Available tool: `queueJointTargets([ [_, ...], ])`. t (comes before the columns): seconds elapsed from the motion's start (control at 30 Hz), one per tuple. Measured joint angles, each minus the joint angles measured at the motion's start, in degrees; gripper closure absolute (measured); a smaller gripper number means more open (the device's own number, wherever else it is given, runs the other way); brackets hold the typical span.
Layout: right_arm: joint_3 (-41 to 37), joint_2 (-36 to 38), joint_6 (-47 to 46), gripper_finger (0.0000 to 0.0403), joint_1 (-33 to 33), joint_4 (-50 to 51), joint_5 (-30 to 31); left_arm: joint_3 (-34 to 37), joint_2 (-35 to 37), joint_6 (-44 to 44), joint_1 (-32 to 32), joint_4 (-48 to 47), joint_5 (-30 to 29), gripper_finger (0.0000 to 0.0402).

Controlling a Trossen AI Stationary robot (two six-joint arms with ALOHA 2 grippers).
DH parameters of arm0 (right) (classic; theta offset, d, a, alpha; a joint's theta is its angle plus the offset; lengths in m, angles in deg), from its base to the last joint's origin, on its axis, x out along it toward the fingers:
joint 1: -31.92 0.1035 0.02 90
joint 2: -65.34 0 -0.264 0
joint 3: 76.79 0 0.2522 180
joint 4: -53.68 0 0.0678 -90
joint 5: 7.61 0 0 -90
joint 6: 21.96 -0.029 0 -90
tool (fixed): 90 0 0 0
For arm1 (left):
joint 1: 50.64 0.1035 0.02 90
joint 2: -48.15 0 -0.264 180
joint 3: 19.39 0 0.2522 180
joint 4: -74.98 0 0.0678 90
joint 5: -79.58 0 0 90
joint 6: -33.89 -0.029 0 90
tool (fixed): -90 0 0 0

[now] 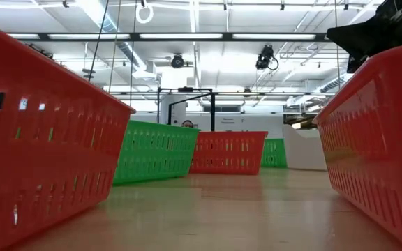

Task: Stack baskets on shelf by color
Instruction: Put the top red bin on the shelf

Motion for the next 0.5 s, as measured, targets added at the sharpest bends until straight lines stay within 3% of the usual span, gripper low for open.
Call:
queueJointTargets([
  [0.1,0.0,-0.2,-11.0,0.0389,0.0,-5.7,0.3,-5.8,-3.3,3.9,-0.1,0.1,0.2,0.0371],
  [0.2,1.2,-1.4,-15.9,0.0389,0.0,-8.1,-0.1,-9.9,-5.5,6.6,0.0,0.2,1.5,0.0367],
  [0.33,8.8,-6.4,-9.9,0.0389,0.0,-7.3,-1.7,-12.7,-6.6,6.2,-0.1,0.4,2.8,0.0364],
  [0.5,25.3,-20.8,-4.8,0.0389,0.0,4.9,-1.5,-13.4,-6.2,6.3,0.0,1.4,2.8,0.0365],
])
